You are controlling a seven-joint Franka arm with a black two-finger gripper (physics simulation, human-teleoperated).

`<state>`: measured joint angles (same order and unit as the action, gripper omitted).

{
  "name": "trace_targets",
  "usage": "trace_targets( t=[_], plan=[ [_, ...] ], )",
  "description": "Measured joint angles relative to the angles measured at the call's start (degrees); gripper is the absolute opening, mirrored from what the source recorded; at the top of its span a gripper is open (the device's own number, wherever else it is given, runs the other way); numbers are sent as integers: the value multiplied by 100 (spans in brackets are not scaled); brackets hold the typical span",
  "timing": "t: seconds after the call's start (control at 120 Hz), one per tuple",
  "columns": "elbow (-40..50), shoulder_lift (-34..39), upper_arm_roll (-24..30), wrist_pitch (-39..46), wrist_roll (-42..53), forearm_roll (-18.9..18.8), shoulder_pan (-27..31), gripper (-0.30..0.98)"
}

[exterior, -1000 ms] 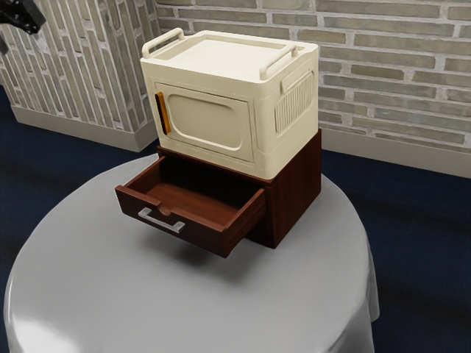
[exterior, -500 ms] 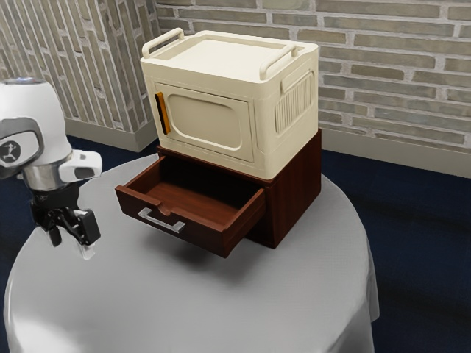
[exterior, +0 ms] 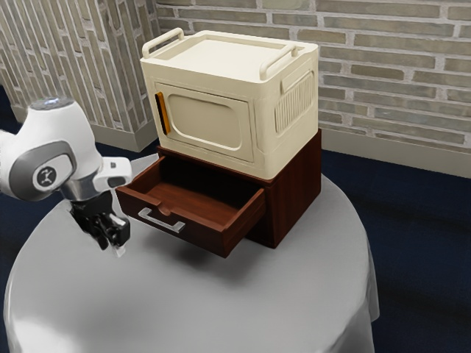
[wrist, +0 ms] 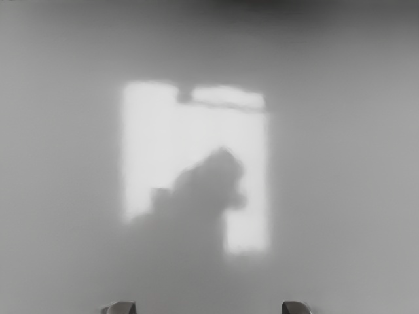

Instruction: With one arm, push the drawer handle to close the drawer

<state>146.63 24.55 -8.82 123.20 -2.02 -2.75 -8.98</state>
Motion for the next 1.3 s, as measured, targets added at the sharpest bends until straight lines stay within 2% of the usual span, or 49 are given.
trace_targets(
  t=[0.142,0.342,0.783,1.3],
  plan=[
    [-84,-320,-51,264,-55,-1,-53,2],
    [-447,-872,-64,531,-113,6,-154,-6],
    [-1282,-1820,-66,785,-163,0,-248,-10],
    [-2096,-2540,-33,816,-174,87,-420,-10]
  ],
)
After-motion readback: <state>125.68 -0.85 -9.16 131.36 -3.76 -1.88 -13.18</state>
